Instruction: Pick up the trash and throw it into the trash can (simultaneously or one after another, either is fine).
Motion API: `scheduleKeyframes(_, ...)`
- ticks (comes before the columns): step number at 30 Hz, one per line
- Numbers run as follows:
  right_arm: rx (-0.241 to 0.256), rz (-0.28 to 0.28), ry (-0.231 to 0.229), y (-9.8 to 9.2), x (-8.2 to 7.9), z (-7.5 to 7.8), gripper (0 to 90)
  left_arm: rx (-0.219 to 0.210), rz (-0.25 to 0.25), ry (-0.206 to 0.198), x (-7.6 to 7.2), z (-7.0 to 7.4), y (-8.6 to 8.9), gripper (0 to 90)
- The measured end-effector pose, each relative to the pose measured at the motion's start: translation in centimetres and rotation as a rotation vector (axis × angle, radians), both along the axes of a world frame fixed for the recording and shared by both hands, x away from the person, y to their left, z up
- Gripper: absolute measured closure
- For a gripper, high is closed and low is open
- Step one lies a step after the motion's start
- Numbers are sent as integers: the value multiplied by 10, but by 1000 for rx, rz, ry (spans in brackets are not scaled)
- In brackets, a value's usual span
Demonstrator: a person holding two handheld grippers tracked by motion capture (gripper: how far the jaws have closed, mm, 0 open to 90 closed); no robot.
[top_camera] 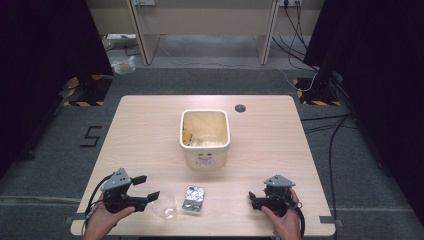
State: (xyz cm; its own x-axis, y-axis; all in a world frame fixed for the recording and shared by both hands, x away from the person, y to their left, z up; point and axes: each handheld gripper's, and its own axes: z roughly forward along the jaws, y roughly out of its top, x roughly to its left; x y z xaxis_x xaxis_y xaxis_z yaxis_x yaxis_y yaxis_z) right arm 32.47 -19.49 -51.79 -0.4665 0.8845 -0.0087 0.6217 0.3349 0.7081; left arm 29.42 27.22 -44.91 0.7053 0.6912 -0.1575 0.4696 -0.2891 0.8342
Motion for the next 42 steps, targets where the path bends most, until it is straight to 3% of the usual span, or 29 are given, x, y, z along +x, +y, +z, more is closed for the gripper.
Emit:
scheduleKeyframes(12, -1, 4, 0, 0, 0, 0, 55, 13, -54, 1, 1, -7, -10, 381)
scheduleKeyframes(23, -1, 5, 0, 0, 0, 0, 55, 50, -114, -20, 0, -16, -19, 656)
scheduleKeyframes(28, -1, 4, 0, 0, 0, 0, 55, 30, -125, -25, 0, -18, -18, 801)
scheduleKeyframes(35, -1, 4, 0, 0, 0, 0, 55, 5, -124, -24, 1, -15, -14, 820)
scheduleKeyframes(42, -1, 5, 0, 0, 0, 0, 55, 9, -118, -42, 3, -14, -10, 822)
